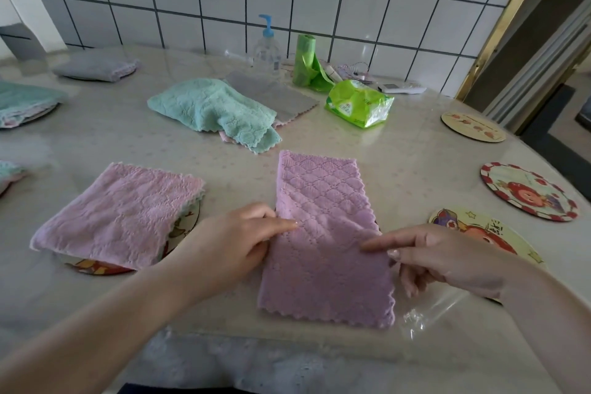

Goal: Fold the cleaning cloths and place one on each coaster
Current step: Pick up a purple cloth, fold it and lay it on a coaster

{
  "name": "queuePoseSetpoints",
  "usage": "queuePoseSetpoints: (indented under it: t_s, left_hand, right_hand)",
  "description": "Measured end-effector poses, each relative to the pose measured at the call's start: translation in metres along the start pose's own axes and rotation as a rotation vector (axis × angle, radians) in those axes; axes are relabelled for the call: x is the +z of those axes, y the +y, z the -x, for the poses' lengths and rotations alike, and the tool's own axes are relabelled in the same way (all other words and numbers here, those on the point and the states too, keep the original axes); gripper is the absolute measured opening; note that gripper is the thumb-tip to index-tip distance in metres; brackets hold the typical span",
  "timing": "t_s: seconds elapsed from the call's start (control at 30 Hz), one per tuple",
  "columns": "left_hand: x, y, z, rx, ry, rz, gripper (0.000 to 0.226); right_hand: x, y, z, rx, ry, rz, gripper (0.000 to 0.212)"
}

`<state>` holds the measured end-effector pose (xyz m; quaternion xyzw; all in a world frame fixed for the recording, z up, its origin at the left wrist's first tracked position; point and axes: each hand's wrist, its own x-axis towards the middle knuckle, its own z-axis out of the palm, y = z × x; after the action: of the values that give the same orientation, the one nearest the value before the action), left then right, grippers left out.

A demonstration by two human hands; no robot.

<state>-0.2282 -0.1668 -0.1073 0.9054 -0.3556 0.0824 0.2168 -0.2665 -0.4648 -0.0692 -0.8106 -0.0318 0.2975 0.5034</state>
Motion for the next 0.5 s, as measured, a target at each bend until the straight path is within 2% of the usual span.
queuePoseSetpoints:
  t_s: [0.1, 0.17, 0.27, 0.33, 0.4, 0.5]
  left_hand:
    - [0.001, 0.002, -0.001, 0.112, 0.031, -0.192, 0.039]
    - [0.004, 0.0, -0.004, 0.205, 0.054, -0.215, 0.038]
    - [0.009, -0.009, -0.011, 0.313, -0.017, -0.21, 0.039]
    - [0.013, -0.014, -0.015, 0.291, -0.093, -0.071, 0.039]
    - [0.015, -0.017, -0.019, 0.18, -0.11, 0.128, 0.038]
    - [0.011, -0.015, -0.029, 0.049, -0.051, 0.309, 0.035]
  right_hand:
    - [0.007, 0.0, 0.004, -0.079, 0.116, 0.175, 0.051]
    - [0.011, 0.005, 0.0, -0.184, 0.251, 0.44, 0.062]
    - [0.016, 0.021, -0.009, -0.411, 0.466, 0.739, 0.055]
    - [0.014, 0.03, -0.014, -0.527, 0.559, 0.771, 0.04]
    - [0.01, 0.028, -0.019, -0.554, 0.597, 0.746, 0.03]
    - [0.006, 0.015, -0.027, -0.573, 0.578, 0.58, 0.025]
